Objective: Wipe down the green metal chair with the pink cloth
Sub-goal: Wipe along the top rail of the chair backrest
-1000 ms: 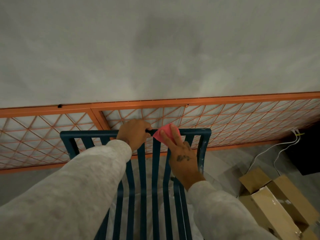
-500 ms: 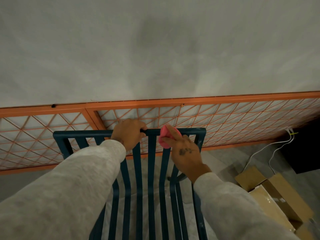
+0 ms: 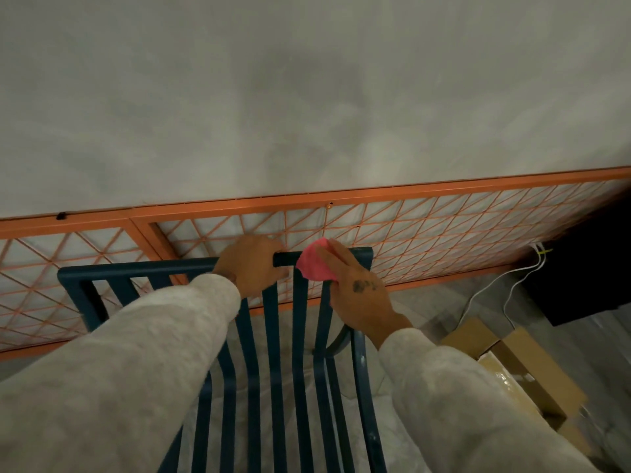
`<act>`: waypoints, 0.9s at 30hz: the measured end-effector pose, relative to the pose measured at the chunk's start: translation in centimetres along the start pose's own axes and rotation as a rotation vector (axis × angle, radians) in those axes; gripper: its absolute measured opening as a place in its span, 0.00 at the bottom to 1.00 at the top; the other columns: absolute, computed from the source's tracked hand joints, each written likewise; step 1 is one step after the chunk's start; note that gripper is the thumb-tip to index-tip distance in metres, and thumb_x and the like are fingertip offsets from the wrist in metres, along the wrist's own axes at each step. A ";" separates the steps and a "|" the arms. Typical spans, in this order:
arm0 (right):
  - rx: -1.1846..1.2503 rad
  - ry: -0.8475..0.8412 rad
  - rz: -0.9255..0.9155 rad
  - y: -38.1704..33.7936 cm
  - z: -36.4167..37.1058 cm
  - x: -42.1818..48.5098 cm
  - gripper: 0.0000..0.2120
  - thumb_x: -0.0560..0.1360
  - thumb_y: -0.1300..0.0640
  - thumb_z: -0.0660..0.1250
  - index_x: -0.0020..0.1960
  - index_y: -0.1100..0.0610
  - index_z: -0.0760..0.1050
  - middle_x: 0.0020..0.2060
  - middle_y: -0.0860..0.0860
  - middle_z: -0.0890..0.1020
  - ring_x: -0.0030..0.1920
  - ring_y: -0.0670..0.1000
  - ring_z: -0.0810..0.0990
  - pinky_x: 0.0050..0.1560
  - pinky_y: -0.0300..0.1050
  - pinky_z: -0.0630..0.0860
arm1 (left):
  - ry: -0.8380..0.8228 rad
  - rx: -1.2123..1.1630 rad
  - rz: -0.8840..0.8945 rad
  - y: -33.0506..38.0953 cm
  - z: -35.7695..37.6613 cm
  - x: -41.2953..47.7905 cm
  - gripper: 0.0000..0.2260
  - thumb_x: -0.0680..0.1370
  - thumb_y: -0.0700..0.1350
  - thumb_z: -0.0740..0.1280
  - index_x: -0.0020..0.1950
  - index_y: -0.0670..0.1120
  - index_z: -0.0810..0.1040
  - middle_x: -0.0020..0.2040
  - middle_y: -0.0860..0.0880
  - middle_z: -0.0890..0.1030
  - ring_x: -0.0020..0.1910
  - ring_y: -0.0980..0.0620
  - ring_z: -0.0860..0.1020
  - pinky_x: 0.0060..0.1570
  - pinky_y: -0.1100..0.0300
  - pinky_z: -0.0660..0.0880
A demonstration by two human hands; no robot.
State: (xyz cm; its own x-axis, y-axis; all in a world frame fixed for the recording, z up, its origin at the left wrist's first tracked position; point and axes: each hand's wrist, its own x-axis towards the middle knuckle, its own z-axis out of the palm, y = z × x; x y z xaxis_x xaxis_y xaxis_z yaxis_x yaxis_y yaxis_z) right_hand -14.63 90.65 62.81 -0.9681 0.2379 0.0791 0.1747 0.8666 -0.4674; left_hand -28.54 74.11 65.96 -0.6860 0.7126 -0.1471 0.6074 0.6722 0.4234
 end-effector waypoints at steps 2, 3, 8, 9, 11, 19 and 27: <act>-0.062 -0.022 0.017 0.2 0.5 -0.3 0.36 0.76 0.68 0.61 0.78 0.42 0.58 0.79 0.45 0.56 0.47 0.56 0.83 0.42 0.48 0.83 | 0.029 -0.019 0.043 1.2 1.0 0.3 0.10 0.75 0.54 0.68 0.53 0.52 0.80 0.46 0.52 0.81 0.44 0.50 0.79 0.44 0.50 0.78; -0.080 -0.004 0.018 0.5 0.5 -0.3 0.35 0.76 0.67 0.62 0.77 0.42 0.59 0.79 0.45 0.57 0.47 0.55 0.83 0.43 0.48 0.83 | 0.041 -0.010 0.056 1.5 1.5 0.5 0.11 0.75 0.54 0.67 0.54 0.52 0.80 0.47 0.51 0.81 0.45 0.49 0.79 0.45 0.49 0.78; -0.042 0.171 0.052 4.5 -0.6 -1.4 0.31 0.77 0.68 0.64 0.76 0.47 0.65 0.75 0.48 0.67 0.44 0.57 0.83 0.44 0.51 0.83 | 0.040 0.098 0.063 1.5 3.3 0.4 0.20 0.77 0.47 0.66 0.70 0.49 0.71 0.61 0.47 0.78 0.58 0.44 0.76 0.58 0.46 0.73; -0.026 0.204 0.092 5.1 -0.8 -1.6 0.30 0.77 0.68 0.64 0.76 0.49 0.65 0.75 0.49 0.68 0.47 0.58 0.83 0.47 0.54 0.83 | 0.040 0.091 0.062 1.5 3.5 0.3 0.21 0.78 0.46 0.65 0.71 0.48 0.70 0.62 0.47 0.77 0.59 0.44 0.76 0.61 0.45 0.71; 0.020 0.227 0.218 5.1 -1.0 -1.6 0.30 0.78 0.67 0.63 0.77 0.51 0.63 0.72 0.51 0.72 0.54 0.60 0.82 0.55 0.56 0.81 | 0.035 0.088 0.055 1.5 3.6 0.2 0.21 0.78 0.43 0.63 0.72 0.49 0.69 0.65 0.47 0.76 0.62 0.45 0.75 0.65 0.43 0.67; -0.067 -0.007 0.189 0.2 0.8 -0.1 0.37 0.75 0.66 0.63 0.79 0.46 0.55 0.80 0.48 0.55 0.61 0.59 0.77 0.59 0.54 0.78 | 0.042 0.108 0.038 1.7 3.8 0.0 0.28 0.75 0.35 0.61 0.74 0.52 0.65 0.68 0.51 0.74 0.68 0.48 0.71 0.71 0.41 0.56; -0.145 -0.113 0.332 2.2 -4.0 2.5 0.22 0.77 0.62 0.61 0.71 0.51 0.68 0.64 0.52 0.75 0.57 0.58 0.79 0.56 0.52 0.76 | 0.032 0.111 0.026 1.8 3.7 0.4 0.34 0.71 0.28 0.61 0.73 0.51 0.66 0.68 0.49 0.74 0.66 0.47 0.72 0.72 0.41 0.57</act>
State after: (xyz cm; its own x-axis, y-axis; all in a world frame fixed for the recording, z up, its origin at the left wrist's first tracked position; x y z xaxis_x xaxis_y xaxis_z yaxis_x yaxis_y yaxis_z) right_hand -15.95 94.88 65.54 -0.8669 0.4733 -0.1567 0.4979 0.8054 -0.3216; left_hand -26.30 76.36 63.37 -0.6810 0.7243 -0.1077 0.6646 0.6731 0.3245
